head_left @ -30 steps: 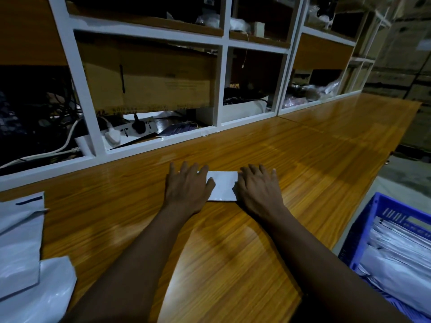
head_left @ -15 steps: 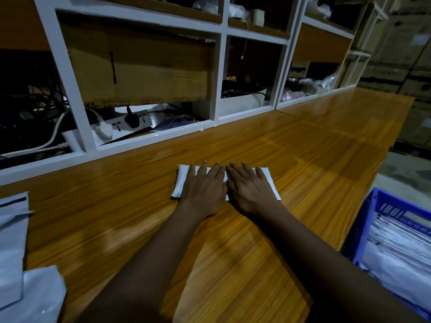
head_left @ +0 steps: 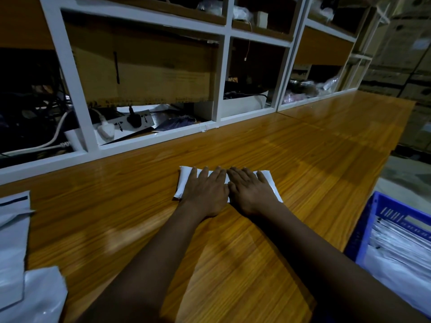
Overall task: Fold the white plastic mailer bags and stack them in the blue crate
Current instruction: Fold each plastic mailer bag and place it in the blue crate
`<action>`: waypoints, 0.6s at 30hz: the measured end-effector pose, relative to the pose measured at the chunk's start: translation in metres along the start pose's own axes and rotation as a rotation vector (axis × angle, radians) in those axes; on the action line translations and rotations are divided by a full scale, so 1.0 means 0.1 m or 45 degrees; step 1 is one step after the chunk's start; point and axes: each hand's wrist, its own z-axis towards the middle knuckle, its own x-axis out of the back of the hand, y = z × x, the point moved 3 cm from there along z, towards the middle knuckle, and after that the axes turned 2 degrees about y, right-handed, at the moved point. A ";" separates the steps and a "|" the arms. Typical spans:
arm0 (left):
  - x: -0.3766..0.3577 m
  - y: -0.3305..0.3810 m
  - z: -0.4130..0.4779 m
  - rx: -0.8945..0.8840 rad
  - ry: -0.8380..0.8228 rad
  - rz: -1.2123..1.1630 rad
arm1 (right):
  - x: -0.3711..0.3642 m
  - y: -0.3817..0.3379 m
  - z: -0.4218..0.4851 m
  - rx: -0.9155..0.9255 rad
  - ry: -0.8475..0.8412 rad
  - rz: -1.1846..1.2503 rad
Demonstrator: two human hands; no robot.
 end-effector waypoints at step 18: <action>-0.01 -0.02 0.03 0.048 -0.060 -0.135 | -0.03 0.01 0.00 0.002 0.105 -0.018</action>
